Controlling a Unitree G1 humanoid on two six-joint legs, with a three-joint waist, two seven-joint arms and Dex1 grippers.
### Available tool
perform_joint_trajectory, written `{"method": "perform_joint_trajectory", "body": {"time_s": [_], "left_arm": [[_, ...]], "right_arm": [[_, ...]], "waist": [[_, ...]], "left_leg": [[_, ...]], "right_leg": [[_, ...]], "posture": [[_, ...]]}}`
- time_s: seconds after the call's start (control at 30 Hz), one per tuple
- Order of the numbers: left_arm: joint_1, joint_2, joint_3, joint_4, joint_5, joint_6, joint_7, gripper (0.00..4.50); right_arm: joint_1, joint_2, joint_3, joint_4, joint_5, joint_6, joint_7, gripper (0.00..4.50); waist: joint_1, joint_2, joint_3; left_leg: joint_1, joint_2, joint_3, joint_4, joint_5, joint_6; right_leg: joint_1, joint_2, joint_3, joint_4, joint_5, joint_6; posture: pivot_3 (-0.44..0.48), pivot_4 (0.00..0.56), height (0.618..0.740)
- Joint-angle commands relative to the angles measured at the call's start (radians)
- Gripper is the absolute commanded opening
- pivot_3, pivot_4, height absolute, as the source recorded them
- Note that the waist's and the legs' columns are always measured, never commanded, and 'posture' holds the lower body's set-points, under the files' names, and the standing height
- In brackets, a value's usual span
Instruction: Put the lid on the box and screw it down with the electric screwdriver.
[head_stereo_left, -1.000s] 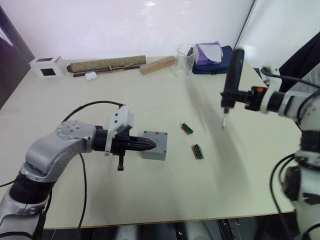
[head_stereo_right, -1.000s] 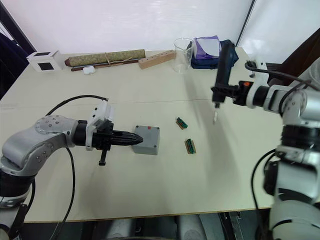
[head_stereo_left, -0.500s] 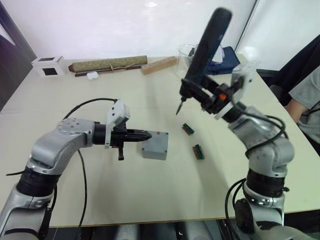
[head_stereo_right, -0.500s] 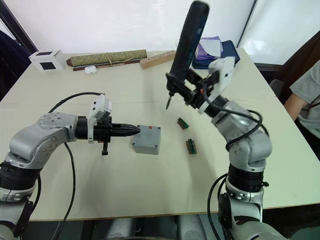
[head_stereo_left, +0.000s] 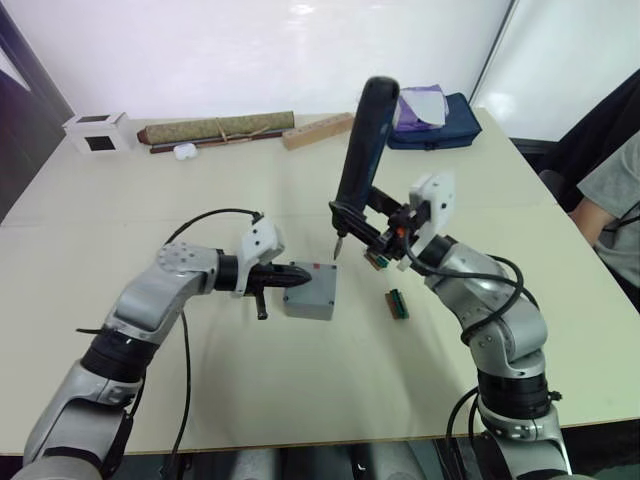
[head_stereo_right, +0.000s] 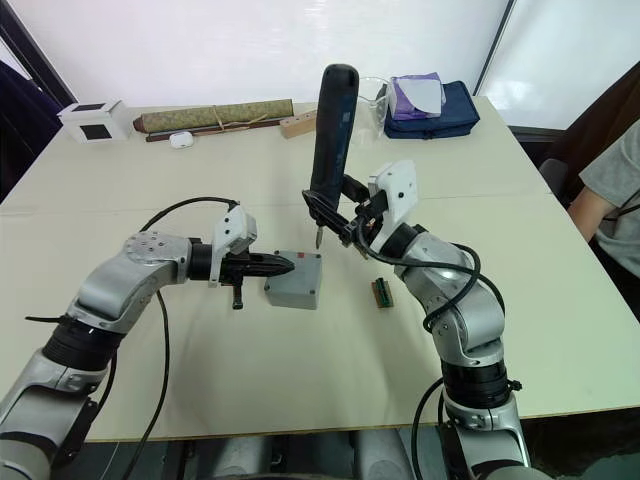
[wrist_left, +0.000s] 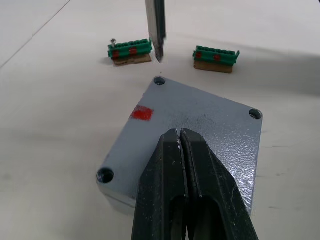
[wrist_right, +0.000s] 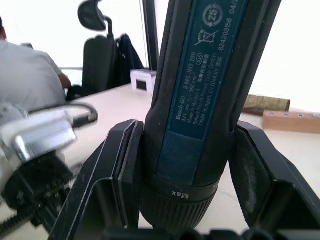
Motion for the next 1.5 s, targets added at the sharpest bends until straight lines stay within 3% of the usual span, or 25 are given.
{"method": "perform_joint_trajectory", "body": {"time_s": [0.03,0.9,1.5], "left_arm": [[0.006,-0.003,-0.033,0.013,0.050,-0.017,-0.003,0.00],[0.017,-0.027,-0.017,-0.028,0.042,0.026,-0.007,0.00],[0.036,-0.019,-0.023,-0.033,0.057,0.023,-0.008,0.00]], "right_arm": [[-0.007,-0.009,-0.002,-0.043,0.002,-0.046,0.002,2.13],[-0.002,0.013,0.024,-0.011,-0.011,-0.088,-0.021,2.13],[0.091,-0.053,0.152,0.067,-0.165,-0.154,0.012,2.13]], "waist": [[0.000,0.000,0.000],[0.000,0.000,0.000],[-0.001,0.000,-0.004]], "left_leg": [[0.000,0.000,0.000,0.000,0.000,0.000],[0.001,0.000,0.000,0.001,0.000,0.000],[0.003,0.000,0.000,0.001,0.000,0.000]], "right_leg": [[0.000,0.000,0.000,0.000,0.000,0.000],[0.000,0.000,0.000,0.001,0.000,0.000],[0.004,0.000,0.000,0.001,0.000,0.000]], "posture": [[0.000,0.150,0.740],[0.000,0.150,0.740],[0.000,0.150,0.740]]}}
